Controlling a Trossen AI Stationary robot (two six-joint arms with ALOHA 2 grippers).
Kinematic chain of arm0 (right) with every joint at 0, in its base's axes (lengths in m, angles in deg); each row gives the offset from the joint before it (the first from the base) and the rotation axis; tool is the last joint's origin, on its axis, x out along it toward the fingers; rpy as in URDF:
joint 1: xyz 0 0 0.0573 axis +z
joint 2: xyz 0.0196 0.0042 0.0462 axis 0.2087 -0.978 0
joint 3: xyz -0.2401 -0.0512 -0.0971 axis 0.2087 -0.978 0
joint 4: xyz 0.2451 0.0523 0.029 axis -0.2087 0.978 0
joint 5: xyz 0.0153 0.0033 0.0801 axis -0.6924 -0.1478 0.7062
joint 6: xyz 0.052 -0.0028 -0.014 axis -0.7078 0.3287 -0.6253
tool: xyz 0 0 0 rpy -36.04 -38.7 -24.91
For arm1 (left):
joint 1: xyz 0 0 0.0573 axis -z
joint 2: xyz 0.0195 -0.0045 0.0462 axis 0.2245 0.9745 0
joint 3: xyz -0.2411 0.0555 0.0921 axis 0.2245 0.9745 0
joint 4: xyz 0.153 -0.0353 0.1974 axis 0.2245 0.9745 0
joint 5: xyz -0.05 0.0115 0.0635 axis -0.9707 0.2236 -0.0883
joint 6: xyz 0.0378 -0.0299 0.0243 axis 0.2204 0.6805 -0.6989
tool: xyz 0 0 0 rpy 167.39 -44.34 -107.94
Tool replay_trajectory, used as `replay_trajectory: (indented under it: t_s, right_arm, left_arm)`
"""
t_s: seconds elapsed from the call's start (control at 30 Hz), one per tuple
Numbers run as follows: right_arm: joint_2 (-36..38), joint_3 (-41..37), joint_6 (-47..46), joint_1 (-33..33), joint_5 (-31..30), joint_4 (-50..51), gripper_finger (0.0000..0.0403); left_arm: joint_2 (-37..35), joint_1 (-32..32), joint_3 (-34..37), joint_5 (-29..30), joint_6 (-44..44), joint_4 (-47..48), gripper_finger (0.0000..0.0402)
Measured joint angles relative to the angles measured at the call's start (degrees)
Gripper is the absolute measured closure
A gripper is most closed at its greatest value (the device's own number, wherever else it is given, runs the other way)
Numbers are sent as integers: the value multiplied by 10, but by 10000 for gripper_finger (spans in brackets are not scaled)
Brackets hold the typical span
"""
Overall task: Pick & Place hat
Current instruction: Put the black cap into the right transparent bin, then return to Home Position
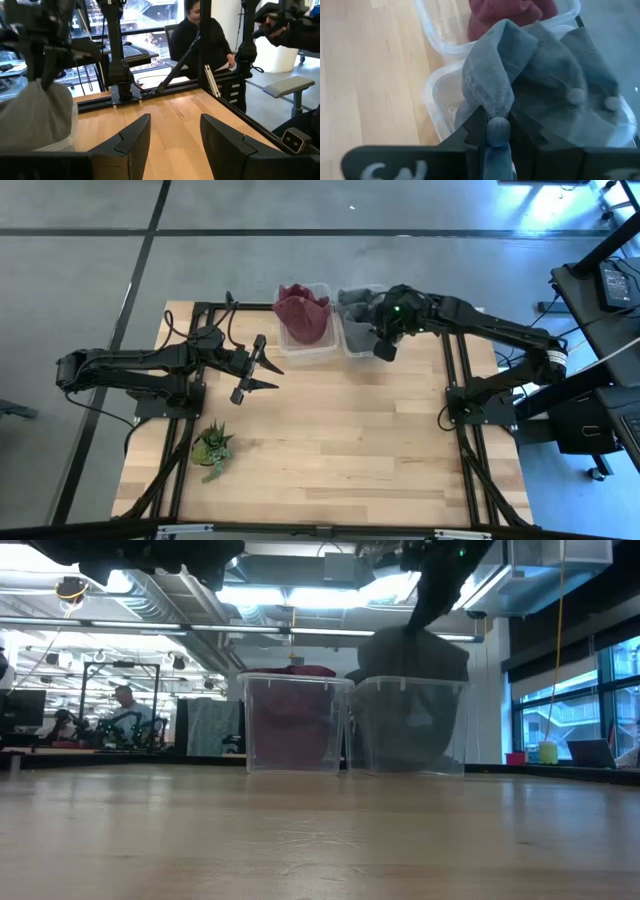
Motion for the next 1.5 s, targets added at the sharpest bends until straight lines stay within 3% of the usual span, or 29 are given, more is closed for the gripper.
replay_trajectory:
  t_s: [0.23,0.53,0.73,0.87,0.97,1.07,1.3,1.5]
  right_arm:
    - [0,-67,33,0,14,-79,332]
    - [0,-68,30,0,14,-85,320]
    - [11,-38,6,0,12,-62,248]
    - [24,7,-26,1,-54,1,199]
    - [65,16,-67,5,-35,19,176]
    - [138,-44,-94,24,-12,-11,165]
    - [348,-326,-146,87,-5,-252,161]
    - [466,-529,-172,117,24,-429,163]
  left_arm:
    - [0,0,0,0,-8,10,233]
    - [0,0,0,0,-9,12,235]
    - [0,0,0,0,-9,12,234]
    - [-1,-4,0,0,12,12,235]
    - [-13,-22,0,-3,28,14,233]
    - [-37,-52,0,-5,44,30,234]
    - [-75,-137,3,-85,77,36,233]
    - [-74,-191,90,-75,131,-78,235]
